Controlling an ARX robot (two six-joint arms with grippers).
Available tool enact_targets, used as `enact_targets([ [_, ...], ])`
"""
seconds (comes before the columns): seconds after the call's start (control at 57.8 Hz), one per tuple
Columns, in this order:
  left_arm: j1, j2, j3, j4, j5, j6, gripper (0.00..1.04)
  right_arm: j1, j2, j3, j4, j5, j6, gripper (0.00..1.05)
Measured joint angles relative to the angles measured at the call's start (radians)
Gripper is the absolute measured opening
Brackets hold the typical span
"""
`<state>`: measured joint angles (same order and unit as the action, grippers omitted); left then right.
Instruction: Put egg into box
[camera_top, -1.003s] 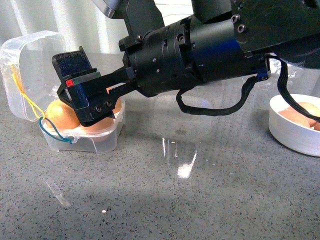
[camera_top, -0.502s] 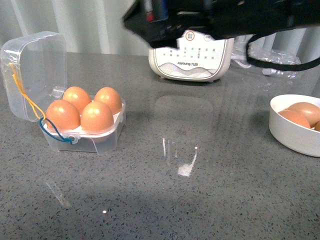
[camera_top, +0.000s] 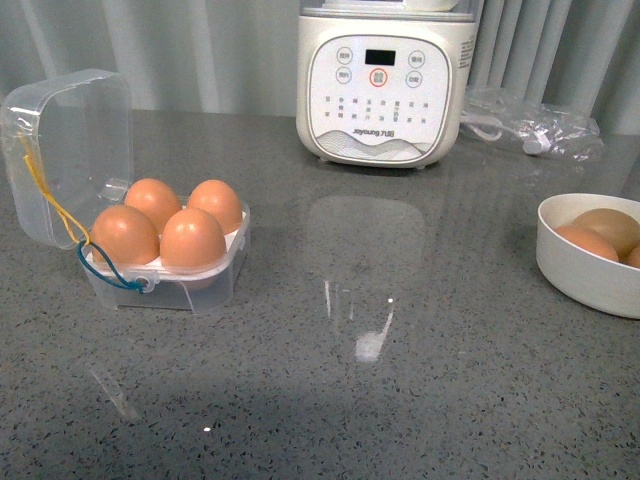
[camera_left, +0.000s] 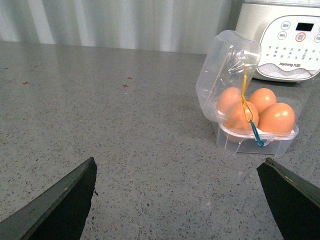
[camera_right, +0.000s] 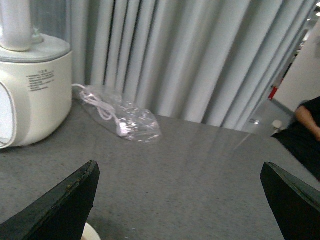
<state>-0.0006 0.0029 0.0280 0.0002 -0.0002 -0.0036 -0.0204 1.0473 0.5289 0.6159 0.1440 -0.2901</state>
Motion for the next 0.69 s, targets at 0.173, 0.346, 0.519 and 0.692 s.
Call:
enact_targets([
  [0.173,0.000,0.000,0.000,0.000,0.000,0.000,0.98,0.029,-0.147,-0.138,0.089,-0.003,-0.140,0.96],
  [0.346,0.000,0.000,0.000,0.000,0.000,0.000,0.98,0.025,-0.364,-0.243,-0.229,-0.145,0.152,0.66],
  [0.519,0.000,0.000,0.000,0.000,0.000,0.000,0.98,0.021,-0.449,-0.325,-0.232,-0.144,0.255,0.37],
  [0.692,0.000,0.000,0.000,0.000,0.000,0.000,0.98,0.021,-0.510,-0.379,-0.234,-0.146,0.272,0.10],
])
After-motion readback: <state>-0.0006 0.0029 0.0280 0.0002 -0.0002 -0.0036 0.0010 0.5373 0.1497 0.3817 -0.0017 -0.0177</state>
